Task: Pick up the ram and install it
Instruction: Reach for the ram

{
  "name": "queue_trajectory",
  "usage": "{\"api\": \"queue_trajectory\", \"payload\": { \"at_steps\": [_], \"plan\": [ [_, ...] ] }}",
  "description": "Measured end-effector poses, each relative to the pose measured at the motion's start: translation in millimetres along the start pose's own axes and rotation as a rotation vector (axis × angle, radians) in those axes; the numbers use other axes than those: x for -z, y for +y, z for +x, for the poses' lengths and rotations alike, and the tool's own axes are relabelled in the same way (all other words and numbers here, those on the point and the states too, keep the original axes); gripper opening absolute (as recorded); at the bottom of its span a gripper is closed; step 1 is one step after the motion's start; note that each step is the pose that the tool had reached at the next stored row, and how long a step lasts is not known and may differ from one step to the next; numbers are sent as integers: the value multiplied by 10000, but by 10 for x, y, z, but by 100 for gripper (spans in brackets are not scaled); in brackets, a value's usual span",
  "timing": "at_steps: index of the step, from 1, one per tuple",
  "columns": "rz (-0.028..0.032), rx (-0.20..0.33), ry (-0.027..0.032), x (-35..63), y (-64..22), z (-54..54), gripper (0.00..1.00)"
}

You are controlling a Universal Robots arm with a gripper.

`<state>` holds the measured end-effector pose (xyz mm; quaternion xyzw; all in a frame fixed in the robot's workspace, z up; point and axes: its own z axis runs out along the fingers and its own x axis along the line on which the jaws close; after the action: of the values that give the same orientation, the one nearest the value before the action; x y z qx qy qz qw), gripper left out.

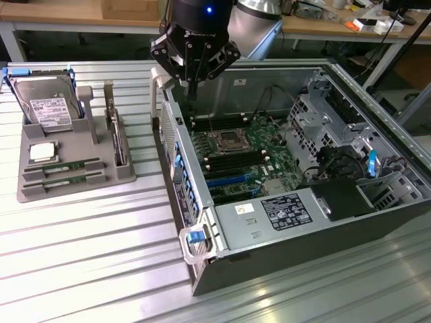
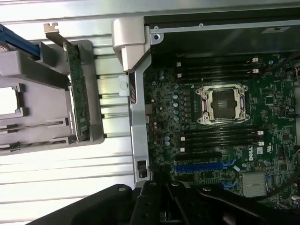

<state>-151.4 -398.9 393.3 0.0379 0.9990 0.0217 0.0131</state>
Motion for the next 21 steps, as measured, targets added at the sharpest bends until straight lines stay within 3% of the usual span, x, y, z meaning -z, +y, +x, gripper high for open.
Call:
{"api": "queue_trajectory", "payload": {
  "at_steps": [6,21],
  "plan": [
    [0,0,0,2,-5,64,10],
    [0,0,0,11,-31,407,10]
  ]
}}
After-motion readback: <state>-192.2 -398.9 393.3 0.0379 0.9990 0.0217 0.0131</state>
